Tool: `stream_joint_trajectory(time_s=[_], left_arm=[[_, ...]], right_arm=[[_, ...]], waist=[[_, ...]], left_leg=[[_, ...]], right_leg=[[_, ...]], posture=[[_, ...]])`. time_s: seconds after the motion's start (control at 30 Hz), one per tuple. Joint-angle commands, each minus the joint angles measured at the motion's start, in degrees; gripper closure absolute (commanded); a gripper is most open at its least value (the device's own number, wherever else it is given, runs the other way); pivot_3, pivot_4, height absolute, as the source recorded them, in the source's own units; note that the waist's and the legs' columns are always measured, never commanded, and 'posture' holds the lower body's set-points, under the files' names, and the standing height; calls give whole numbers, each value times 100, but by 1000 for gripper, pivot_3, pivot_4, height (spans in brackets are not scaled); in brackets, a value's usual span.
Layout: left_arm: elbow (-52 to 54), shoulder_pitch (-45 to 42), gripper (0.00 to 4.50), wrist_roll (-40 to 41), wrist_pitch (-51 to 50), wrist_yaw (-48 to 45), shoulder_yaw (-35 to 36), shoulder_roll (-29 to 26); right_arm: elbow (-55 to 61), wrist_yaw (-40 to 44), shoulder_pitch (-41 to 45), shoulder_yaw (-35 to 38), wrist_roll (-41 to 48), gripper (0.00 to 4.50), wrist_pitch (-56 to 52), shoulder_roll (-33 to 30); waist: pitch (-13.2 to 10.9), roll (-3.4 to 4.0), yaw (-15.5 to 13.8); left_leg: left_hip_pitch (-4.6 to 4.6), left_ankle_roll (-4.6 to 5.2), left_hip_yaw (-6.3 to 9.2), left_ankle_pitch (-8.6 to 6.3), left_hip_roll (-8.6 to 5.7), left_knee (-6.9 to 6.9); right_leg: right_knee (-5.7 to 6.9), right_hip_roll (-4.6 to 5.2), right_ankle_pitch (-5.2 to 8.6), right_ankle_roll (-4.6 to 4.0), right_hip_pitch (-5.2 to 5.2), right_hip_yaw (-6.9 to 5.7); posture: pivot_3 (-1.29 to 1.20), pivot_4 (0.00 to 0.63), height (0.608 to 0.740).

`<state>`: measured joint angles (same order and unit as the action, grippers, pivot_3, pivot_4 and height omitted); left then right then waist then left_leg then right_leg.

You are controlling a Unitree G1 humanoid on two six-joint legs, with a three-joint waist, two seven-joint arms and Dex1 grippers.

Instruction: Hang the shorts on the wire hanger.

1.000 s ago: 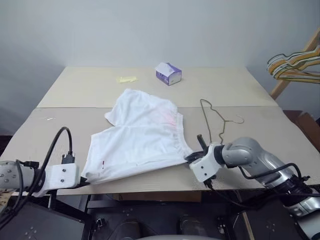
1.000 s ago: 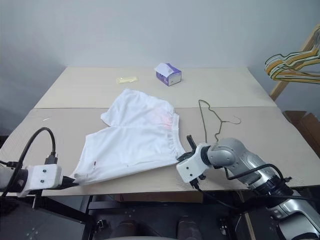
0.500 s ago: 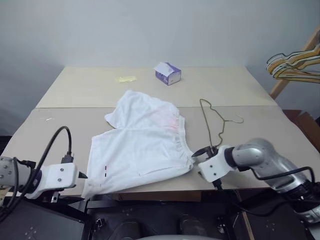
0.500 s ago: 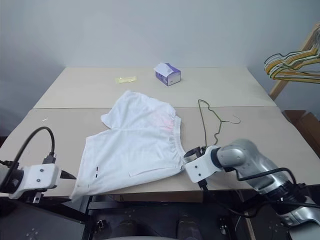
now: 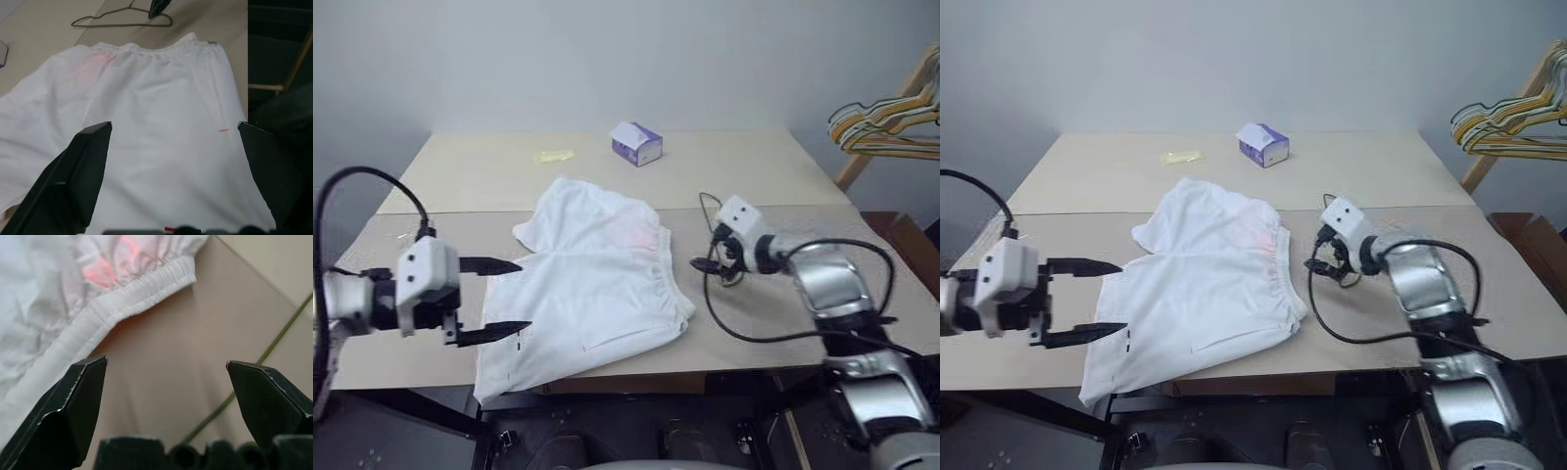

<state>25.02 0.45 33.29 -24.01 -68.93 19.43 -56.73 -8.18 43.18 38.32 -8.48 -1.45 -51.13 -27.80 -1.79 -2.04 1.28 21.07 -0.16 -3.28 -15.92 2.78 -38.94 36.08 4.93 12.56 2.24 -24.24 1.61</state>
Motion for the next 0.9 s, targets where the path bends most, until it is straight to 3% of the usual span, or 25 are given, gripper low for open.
stream_joint_trajectory(time_s=[0.03,0.27,0.47,0.7,0.8,0.9], left_arm=[[203,-382,33,90,-47,430,-262,258],[361,-583,33,170,-131,626,-594,485],[346,-557,33,196,-67,583,-632,517],[283,-613,33,169,11,503,-682,552],[266,-613,0,111,60,499,-738,572],[286,-611,0,89,93,509,-787,581]], right_arm=[[-898,-1030,584,409,-110,0,-146,371],[-2253,-1889,1061,786,32,0,272,707],[-2973,-1755,1180,869,267,0,195,767],[-3014,-1361,978,464,225,0,200,766],[-3091,-1369,973,493,270,538,124,810],[-3128,-1408,921,424,245,1535,-30,861]], waist=[[0,0,-1],[1,0,67],[1,1,242],[2,2,324],[3,2,322],[4,3,326]], left_leg=[[-1,0,1,0,0,-1],[1,-2,4,1,-1,0],[-3,-2,8,2,-2,0],[-4,-2,13,1,-2,1],[-7,-2,13,1,-2,0],[-10,-2,13,1,-2,1]], right_leg=[[-1,0,-1,2,2,0],[-5,1,-4,4,4,-1],[-2,0,-5,4,7,2],[-3,0,-4,4,9,5],[-2,0,-5,5,12,5],[-2,0,-5,5,13,5]], posture=[[12,0,740],[15,0,740],[15,0,740],[14,0,740],[13,0,740],[11,0,740]])
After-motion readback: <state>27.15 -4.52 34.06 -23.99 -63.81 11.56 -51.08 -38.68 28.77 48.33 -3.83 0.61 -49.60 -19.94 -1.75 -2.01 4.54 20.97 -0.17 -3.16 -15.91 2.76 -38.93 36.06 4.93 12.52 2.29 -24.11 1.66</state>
